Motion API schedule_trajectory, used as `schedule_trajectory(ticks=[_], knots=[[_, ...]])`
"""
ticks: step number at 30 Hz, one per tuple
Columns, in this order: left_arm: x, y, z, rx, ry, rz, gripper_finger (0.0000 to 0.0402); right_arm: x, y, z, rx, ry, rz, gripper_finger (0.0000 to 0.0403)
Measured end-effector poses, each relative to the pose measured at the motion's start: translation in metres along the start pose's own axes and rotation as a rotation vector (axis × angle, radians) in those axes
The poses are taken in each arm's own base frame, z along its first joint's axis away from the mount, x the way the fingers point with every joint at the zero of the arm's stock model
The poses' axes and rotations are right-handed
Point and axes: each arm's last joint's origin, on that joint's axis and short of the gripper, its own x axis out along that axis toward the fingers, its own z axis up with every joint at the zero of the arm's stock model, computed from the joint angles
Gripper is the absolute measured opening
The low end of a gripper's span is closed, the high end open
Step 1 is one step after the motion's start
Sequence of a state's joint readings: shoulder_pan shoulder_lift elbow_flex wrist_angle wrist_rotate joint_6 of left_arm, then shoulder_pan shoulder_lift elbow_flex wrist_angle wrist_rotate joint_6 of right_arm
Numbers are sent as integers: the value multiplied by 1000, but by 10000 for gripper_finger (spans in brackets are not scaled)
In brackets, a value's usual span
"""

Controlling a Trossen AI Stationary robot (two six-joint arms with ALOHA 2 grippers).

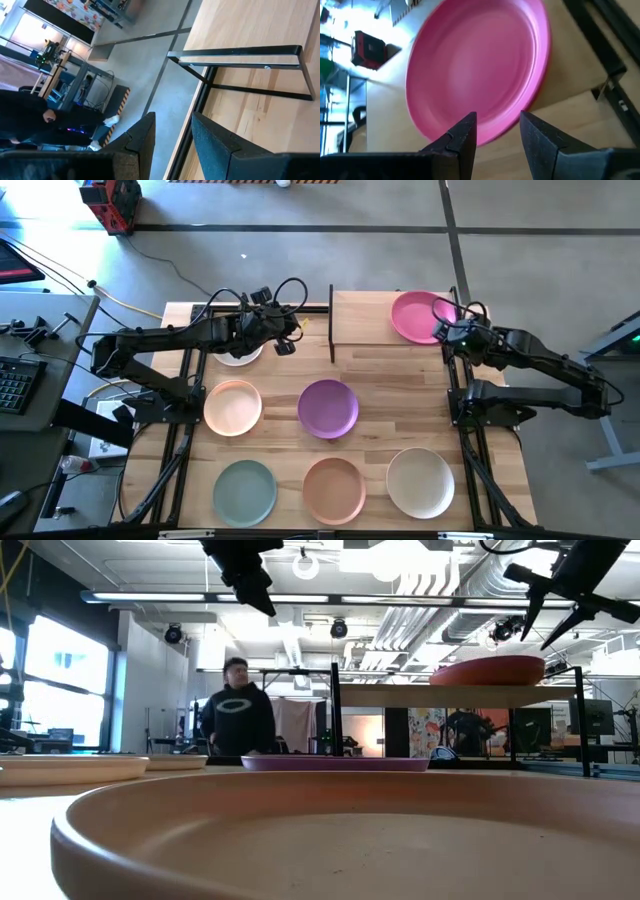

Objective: Place and stack plates onto a shelf
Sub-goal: Stack the purple plate on top of the pink plate on the shelf

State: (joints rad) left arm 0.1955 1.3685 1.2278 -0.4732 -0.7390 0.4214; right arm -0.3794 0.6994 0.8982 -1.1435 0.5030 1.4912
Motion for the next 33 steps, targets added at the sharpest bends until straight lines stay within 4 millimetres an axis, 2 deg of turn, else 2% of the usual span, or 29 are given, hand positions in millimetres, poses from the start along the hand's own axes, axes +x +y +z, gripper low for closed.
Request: schedule_trajectory(ticks=[5,9,18,26,33], knots=[[0,0,-1,-21,4,-3,117,0,2,-4,-47,127,34,131],[0,-4,-5,-24,20,-82,117,-1,12,-7,-84,252,150,131],[-3,-15,-11,-322,67,-381,117,-3,48,-17,-195,306,447,131],[-5,-21,-14,-456,121,-543,117,2,77,-51,-322,375,576,131],[-12,-29,-21,-427,218,-652,117,16,89,-93,-331,495,506,131]])
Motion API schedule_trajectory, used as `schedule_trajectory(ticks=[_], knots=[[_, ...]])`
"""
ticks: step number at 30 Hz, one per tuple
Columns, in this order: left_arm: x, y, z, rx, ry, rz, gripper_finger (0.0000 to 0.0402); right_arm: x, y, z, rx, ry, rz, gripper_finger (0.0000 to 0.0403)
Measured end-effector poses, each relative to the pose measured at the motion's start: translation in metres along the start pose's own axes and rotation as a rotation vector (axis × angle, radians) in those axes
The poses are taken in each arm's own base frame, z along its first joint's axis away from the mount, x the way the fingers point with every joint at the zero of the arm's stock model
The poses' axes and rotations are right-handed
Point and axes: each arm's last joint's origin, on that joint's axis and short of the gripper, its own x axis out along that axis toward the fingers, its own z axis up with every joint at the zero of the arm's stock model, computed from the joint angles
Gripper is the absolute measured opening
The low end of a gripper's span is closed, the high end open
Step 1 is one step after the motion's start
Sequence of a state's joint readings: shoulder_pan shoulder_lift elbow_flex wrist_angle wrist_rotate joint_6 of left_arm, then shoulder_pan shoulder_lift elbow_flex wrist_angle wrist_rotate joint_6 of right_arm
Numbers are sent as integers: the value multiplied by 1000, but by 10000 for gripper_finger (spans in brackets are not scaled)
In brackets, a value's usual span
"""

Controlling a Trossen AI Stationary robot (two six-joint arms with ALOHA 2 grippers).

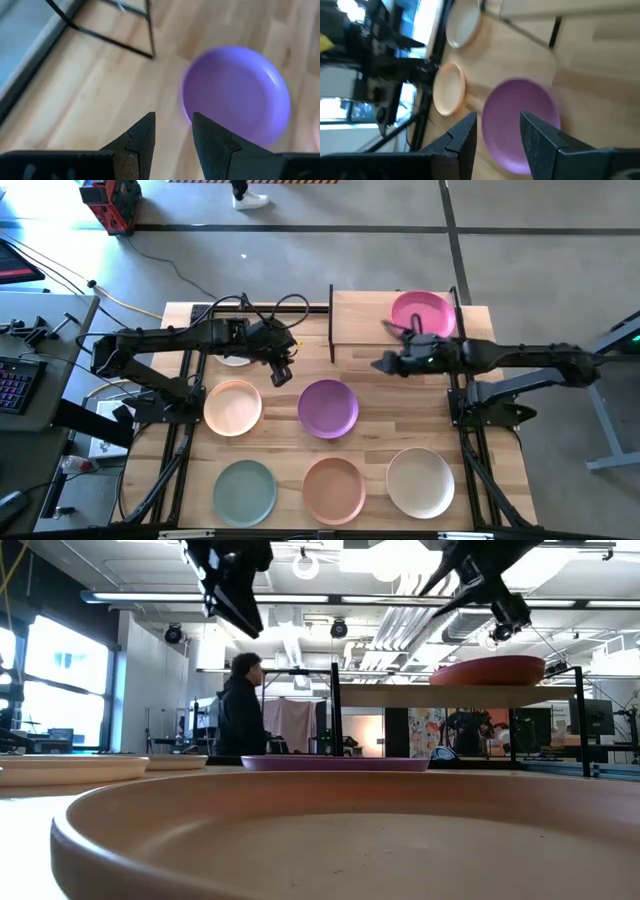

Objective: Place and stack plates onto a shelf
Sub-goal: Stack the purple plate on top of the pink plate on the shelf

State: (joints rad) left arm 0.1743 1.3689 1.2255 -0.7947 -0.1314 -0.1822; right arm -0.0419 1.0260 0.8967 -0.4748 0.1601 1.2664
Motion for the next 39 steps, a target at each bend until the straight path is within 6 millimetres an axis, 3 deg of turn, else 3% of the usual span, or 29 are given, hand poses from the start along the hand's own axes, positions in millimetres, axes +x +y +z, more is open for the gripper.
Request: schedule_trajectory(ticks=[14,21,32,39], knots=[[-6,-24,-26,78,207,-24,117,69,7,-59,-11,97,-77,129],[-13,-39,-40,134,290,2,117,95,3,-80,-15,126,-108,104],[-25,-57,-61,182,356,130,117,107,1,-81,-15,162,-98,83],[-29,-66,-67,190,356,135,117,114,-6,-57,-58,133,-129,83]])
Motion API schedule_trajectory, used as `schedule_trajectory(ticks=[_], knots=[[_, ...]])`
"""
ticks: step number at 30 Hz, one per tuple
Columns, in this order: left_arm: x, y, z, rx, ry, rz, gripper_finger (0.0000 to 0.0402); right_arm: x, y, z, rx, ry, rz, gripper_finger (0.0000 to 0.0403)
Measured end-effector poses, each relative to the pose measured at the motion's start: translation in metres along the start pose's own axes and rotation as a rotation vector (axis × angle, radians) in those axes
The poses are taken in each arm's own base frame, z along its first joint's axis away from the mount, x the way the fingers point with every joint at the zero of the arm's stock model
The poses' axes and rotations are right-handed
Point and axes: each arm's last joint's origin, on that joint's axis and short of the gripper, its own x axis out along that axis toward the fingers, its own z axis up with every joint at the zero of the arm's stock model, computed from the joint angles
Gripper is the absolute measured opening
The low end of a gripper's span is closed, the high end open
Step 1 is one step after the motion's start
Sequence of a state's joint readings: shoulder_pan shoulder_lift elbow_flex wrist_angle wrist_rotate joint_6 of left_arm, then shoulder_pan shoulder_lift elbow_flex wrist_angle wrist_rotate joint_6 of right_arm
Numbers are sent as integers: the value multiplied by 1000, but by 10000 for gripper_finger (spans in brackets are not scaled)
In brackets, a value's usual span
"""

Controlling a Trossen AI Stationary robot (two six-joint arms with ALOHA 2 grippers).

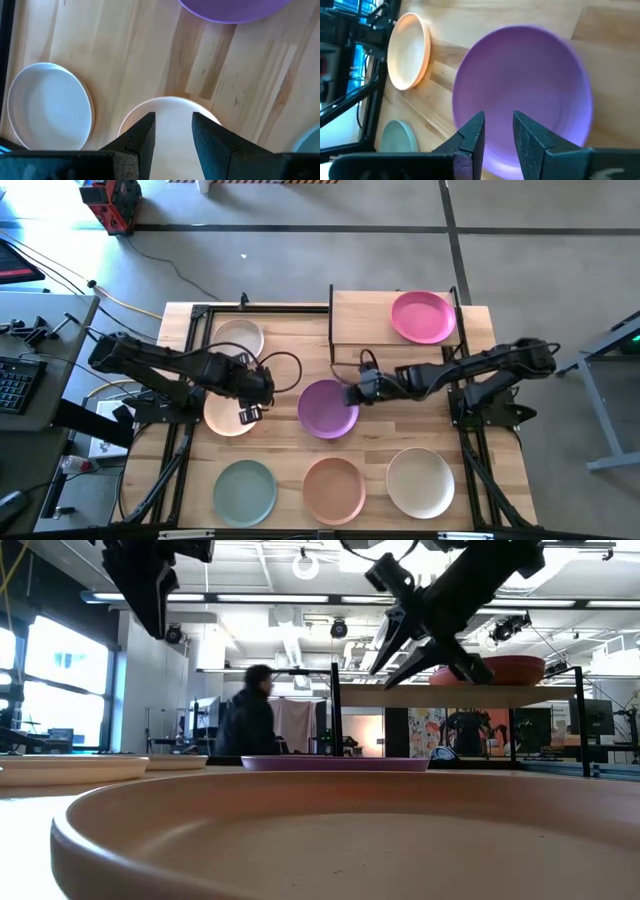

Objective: Place and stack plates onto a shelf
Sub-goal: Stack the purple plate on top of the pink plate on the shelf

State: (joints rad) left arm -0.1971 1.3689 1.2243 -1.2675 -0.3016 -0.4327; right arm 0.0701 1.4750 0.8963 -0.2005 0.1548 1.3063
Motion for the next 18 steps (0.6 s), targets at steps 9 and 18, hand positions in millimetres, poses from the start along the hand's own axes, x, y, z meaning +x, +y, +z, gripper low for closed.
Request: schedule_trajectory(ticks=[9,18], knots=[[-1,-2,0,-19,-11,2,117,4,-10,31,2,59,12,83],[-1,-1,0,-41,-19,17,117,4,-14,33,-37,103,-3,83]])
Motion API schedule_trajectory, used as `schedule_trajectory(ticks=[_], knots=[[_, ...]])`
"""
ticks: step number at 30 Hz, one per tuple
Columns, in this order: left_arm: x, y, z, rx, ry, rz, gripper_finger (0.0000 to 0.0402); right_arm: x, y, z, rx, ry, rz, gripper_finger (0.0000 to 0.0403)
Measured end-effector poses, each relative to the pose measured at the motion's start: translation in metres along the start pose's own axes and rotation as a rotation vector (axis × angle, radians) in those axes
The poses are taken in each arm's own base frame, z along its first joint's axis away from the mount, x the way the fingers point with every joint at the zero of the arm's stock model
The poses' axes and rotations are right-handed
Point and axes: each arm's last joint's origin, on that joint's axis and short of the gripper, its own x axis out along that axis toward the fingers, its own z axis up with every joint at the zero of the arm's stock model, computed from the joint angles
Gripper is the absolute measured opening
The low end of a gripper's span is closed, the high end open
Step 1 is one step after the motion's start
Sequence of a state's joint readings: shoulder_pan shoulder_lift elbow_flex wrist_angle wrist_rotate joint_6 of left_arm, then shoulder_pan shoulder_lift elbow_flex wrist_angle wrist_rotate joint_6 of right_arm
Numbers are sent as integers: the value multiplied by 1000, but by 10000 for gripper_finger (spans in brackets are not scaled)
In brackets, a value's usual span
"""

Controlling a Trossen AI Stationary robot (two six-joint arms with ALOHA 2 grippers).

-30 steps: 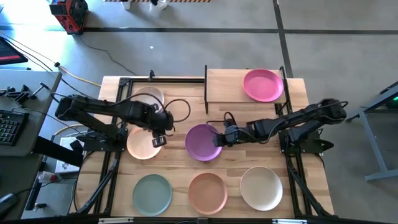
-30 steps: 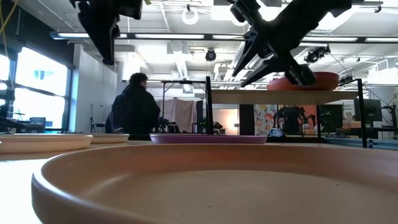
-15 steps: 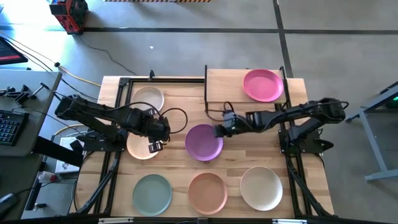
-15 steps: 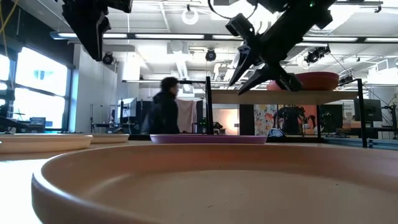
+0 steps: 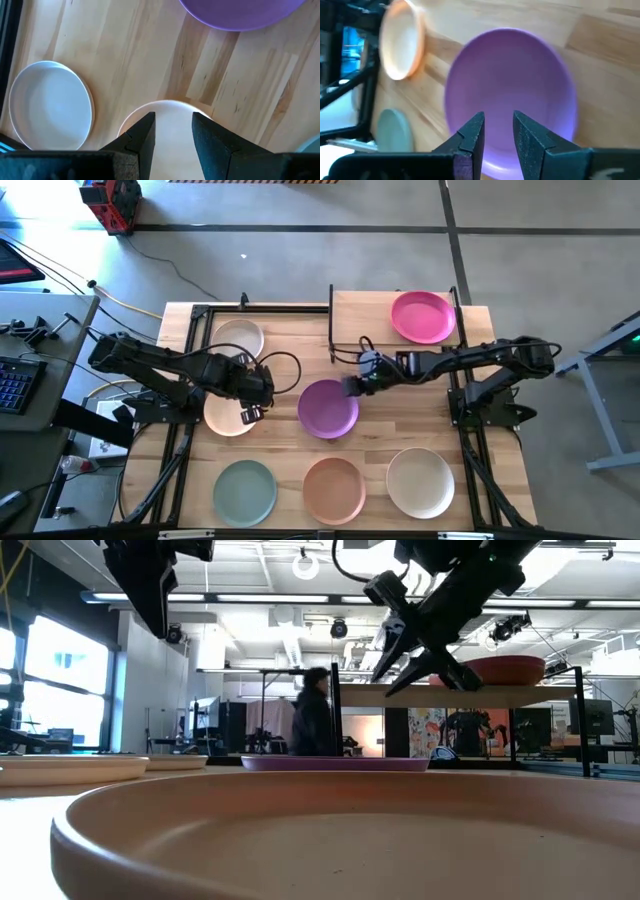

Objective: Place and stack plates onto a shelf
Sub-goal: Stack the purple plate on top of the pink plate on the shelf

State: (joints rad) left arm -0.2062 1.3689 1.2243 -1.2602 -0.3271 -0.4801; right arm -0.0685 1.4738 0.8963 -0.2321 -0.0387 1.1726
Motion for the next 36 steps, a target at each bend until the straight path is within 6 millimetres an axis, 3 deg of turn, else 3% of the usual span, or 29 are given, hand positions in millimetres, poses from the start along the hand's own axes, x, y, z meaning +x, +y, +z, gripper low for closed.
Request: schedule_trajectory(ticks=[6,26,36], knots=[[0,0,0,-16,-1,1,117,-1,-11,-7,55,49,-122,83],[0,0,1,-18,-6,0,117,-3,-6,-48,94,-37,-235,83],[0,-1,3,-26,-28,-12,117,23,-11,-59,131,-30,-281,83]])
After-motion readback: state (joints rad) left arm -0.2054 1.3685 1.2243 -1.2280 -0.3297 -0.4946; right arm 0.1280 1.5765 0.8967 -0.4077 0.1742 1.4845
